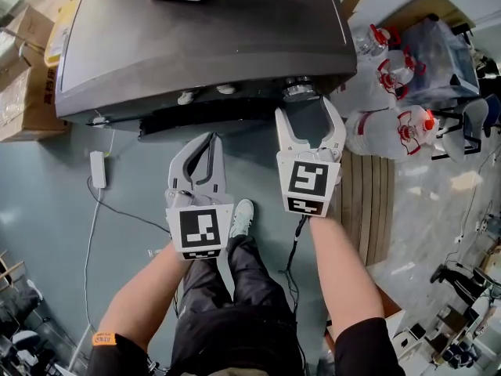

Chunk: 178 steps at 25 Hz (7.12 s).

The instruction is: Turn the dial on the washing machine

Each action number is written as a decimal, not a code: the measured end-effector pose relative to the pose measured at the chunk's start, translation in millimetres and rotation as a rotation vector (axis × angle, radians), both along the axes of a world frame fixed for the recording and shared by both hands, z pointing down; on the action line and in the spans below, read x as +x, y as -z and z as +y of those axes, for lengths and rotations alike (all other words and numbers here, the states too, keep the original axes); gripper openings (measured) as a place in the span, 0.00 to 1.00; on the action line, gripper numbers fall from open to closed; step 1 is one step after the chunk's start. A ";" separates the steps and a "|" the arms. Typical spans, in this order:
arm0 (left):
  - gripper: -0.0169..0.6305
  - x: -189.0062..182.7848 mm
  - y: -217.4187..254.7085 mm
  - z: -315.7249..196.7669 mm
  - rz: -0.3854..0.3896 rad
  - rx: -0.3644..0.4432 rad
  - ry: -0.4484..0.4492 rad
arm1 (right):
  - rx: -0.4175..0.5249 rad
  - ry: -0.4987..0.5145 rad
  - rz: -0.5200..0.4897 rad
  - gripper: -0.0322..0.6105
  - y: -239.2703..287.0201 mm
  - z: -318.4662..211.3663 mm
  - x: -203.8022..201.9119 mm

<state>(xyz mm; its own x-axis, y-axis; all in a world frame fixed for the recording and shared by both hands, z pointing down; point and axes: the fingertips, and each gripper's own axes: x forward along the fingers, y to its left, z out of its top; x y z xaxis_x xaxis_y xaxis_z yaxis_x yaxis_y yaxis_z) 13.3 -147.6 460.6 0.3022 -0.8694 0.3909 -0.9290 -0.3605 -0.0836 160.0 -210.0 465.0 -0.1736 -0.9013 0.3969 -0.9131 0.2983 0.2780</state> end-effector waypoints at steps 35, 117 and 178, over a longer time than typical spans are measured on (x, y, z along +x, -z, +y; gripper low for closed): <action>0.05 13.7 2.0 -12.4 0.018 -0.001 0.003 | -0.079 -0.056 -0.490 0.50 1.9 -15.0 14.5; 0.05 -11.3 -14.2 -11.1 0.002 -0.040 0.038 | -0.033 -0.042 -0.376 0.50 -2.6 -18.0 9.5; 0.05 -12.5 -18.0 -23.2 0.021 -0.059 0.062 | 0.144 0.080 0.294 0.50 8.2 -13.9 -10.1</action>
